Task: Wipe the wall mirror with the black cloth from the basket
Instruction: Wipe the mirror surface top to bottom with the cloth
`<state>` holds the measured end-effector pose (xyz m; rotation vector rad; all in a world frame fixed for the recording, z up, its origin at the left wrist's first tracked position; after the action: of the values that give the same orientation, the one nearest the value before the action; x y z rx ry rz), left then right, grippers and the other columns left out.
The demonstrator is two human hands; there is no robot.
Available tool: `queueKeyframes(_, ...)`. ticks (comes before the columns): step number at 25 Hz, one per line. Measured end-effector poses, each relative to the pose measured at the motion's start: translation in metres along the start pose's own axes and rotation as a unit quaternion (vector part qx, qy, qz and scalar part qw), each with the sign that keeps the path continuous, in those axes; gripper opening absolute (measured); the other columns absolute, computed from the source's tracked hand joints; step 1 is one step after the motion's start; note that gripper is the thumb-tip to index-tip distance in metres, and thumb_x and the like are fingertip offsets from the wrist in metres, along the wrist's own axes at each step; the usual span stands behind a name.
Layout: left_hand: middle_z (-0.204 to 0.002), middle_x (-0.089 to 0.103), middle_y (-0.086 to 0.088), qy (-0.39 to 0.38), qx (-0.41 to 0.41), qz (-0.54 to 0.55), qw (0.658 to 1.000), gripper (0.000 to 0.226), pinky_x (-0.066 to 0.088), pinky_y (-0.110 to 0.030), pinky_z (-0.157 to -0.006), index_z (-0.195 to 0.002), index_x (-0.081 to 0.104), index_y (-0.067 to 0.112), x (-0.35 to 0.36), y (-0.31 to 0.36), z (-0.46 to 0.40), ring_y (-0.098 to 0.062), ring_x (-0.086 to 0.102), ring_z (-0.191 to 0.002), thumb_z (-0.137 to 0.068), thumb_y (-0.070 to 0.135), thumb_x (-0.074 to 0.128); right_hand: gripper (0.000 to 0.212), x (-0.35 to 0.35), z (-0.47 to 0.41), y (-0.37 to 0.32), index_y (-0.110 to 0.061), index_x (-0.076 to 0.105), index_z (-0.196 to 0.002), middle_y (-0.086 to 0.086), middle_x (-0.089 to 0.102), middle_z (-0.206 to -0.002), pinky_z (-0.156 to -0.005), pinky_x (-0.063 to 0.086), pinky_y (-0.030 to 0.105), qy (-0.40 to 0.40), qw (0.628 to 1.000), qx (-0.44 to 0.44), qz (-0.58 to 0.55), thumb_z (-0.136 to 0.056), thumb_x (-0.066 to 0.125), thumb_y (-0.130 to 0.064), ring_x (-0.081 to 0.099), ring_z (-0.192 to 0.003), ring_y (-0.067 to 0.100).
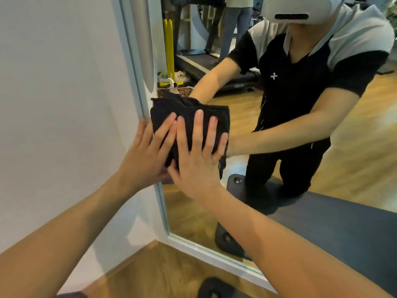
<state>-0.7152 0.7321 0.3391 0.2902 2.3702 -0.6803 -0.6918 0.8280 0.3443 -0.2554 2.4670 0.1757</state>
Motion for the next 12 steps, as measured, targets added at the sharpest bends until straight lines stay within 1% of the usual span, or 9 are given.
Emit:
queueKeyframes(2,-0.172,0.0,-0.019,-0.021,-0.02,-0.029,0.999,0.103,0.016,-0.066,-0.124,-0.164,0.003,0.003,0.01,-0.032,0.013,-0.053,0.026,-0.151,-0.095,0.057,0.058,0.092,0.012,-0.012,-0.03,-0.013,0.01,-0.167,0.022,0.002,-0.171,-0.126,-0.002,0.064,0.008,1.0,-0.007,0.012,-0.092,0.052,-0.046,-0.003,-0.157,0.046)
queueKeyframes(3,-0.172,-0.002,-0.02,-0.025,-0.024,-0.039,0.999,0.103,0.016,-0.066,-0.123,-0.164,0.002,0.003,0.014,-0.04,0.017,-0.054,0.029,-0.149,-0.096,0.057,0.056,0.092,0.016,-0.015,-0.038,-0.012,0.011,-0.167,0.022,0.004,-0.171,-0.125,-0.001,0.063,0.013,1.0,-0.001,0.018,-0.092,0.052,-0.046,0.0,-0.157,0.045)
queueKeyframes(6,-0.17,0.007,-0.025,-0.012,-0.016,-0.041,0.999,0.092,0.017,-0.066,-0.124,-0.164,0.009,0.0,0.021,-0.042,0.021,-0.055,0.031,-0.148,-0.101,0.055,0.048,0.091,0.026,-0.015,-0.043,-0.012,0.014,-0.167,0.02,0.009,-0.17,-0.125,0.0,0.063,0.022,0.999,0.006,0.023,-0.092,0.053,-0.045,0.005,-0.157,0.044)
queueKeyframes(8,-0.169,0.012,-0.027,-0.007,-0.022,-0.037,0.999,0.091,0.017,-0.066,-0.125,-0.163,0.013,-0.002,0.024,-0.038,0.022,-0.056,0.03,-0.148,-0.101,0.054,0.05,0.086,0.027,-0.011,-0.041,-0.013,0.018,-0.166,0.019,0.014,-0.17,-0.127,0.004,0.061,0.038,0.999,-0.01,0.023,-0.093,0.052,-0.041,0.009,-0.157,0.042)
queueKeyframes(10,-0.169,0.013,-0.028,-0.006,-0.028,-0.027,0.999,0.092,0.016,-0.066,-0.125,-0.162,0.014,-0.004,0.031,-0.03,0.031,-0.057,0.03,-0.148,-0.101,0.054,0.052,0.08,0.031,0.0,-0.039,-0.014,0.019,-0.166,0.018,0.016,-0.17,-0.128,0.005,0.059,0.044,0.999,-0.025,0.017,-0.096,0.047,-0.039,0.012,-0.157,0.04)
queueKeyframes(12,-0.169,0.011,-0.028,-0.015,-0.029,-0.017,0.999,0.094,0.016,-0.066,-0.125,-0.162,0.012,-0.004,0.045,-0.019,0.044,-0.057,0.027,-0.149,-0.101,0.056,0.05,0.077,0.041,0.016,-0.04,-0.014,0.018,-0.166,0.018,0.013,-0.17,-0.128,0.001,0.058,0.037,0.999,-0.037,0.011,-0.098,0.043,-0.04,0.01,-0.158,0.04)
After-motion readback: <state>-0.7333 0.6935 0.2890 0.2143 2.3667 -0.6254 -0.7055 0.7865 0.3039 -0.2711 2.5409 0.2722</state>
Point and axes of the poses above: each hand's wrist, its own z-axis away from the middle knuckle, its own x-axis out of the palm, y = z × x, the point moved 10 cm from there along -z, towards the middle knuckle
